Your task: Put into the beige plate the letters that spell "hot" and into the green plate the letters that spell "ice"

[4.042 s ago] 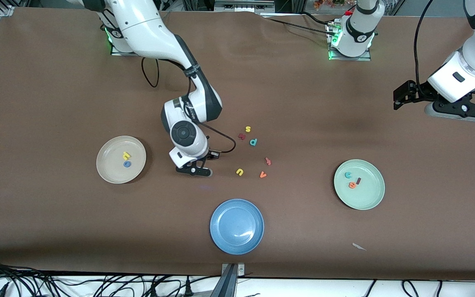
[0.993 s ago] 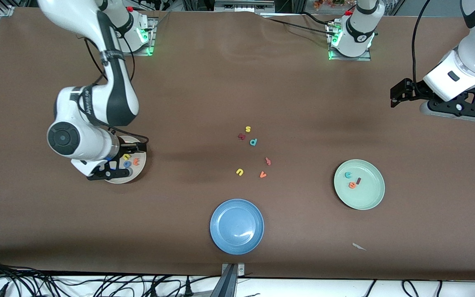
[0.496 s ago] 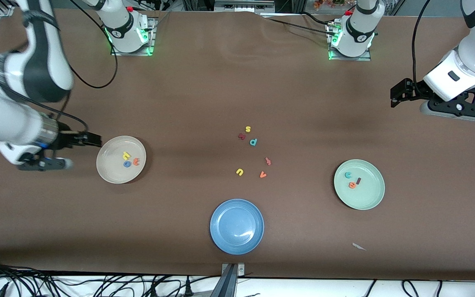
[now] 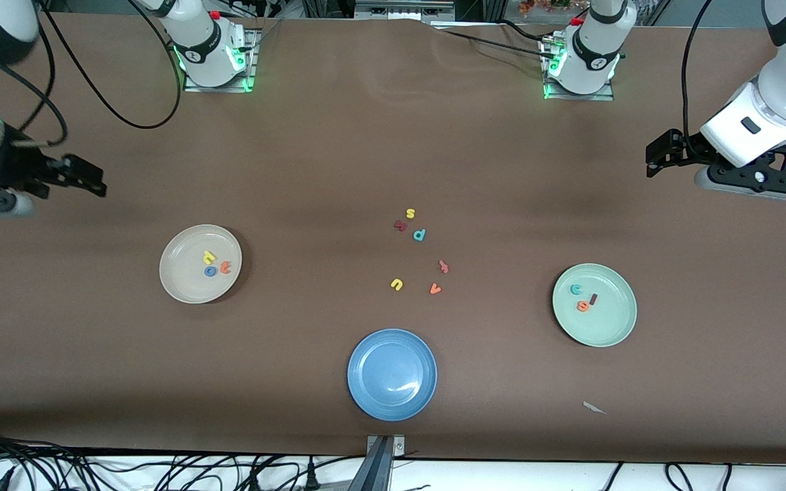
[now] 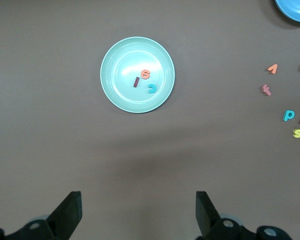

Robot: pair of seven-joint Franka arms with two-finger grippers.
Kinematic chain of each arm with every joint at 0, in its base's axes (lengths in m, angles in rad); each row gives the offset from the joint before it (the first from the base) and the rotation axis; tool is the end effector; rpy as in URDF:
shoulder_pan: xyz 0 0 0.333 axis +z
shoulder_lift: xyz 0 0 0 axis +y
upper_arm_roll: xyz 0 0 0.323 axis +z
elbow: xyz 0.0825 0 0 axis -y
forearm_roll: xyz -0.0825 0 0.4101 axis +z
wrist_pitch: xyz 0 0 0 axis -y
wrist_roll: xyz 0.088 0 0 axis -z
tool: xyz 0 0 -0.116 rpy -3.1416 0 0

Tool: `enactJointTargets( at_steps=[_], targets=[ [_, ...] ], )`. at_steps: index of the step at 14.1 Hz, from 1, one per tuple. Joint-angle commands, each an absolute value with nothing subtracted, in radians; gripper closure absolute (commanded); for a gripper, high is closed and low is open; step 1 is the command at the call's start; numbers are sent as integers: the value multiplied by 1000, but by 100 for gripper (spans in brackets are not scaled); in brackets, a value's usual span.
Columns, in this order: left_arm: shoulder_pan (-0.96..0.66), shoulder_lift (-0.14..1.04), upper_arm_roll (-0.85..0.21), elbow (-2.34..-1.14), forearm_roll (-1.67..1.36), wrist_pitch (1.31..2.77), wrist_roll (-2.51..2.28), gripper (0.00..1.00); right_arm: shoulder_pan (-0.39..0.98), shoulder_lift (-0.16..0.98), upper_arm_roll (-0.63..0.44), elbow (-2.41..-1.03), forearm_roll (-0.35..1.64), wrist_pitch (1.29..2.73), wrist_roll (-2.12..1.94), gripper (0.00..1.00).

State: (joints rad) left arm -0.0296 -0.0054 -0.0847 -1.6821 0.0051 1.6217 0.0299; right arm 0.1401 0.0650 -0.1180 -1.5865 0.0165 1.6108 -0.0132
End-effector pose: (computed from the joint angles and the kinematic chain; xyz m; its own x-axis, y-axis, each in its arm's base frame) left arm 0.5750 -0.0656 0.5745 0.9881 -0.1438 -0.0551 -0.1442 -0.9895 -0.0039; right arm 0.6016 0.0172 0.5799 0.9986 0.0346 -0.0401 0.0342 -0.9994 -0.0093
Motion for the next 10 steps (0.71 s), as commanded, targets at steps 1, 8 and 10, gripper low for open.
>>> enactJointTargets(
  at_steps=[1, 8, 10],
  targets=[
    [-35, 6, -84, -1654, 21, 1597, 43, 0, 100, 34, -94, -1585, -2, 1550, -18, 0],
    [-35, 6, -83, -1654, 21, 1597, 46, 0, 109, 35, -95, -1586, 3, 1549, -12, 0],
    [-35, 5, -83, -1654, 23, 1597, 43, 0, 109, 37, -94, -1586, 3, 1549, -14, 0]
  ],
)
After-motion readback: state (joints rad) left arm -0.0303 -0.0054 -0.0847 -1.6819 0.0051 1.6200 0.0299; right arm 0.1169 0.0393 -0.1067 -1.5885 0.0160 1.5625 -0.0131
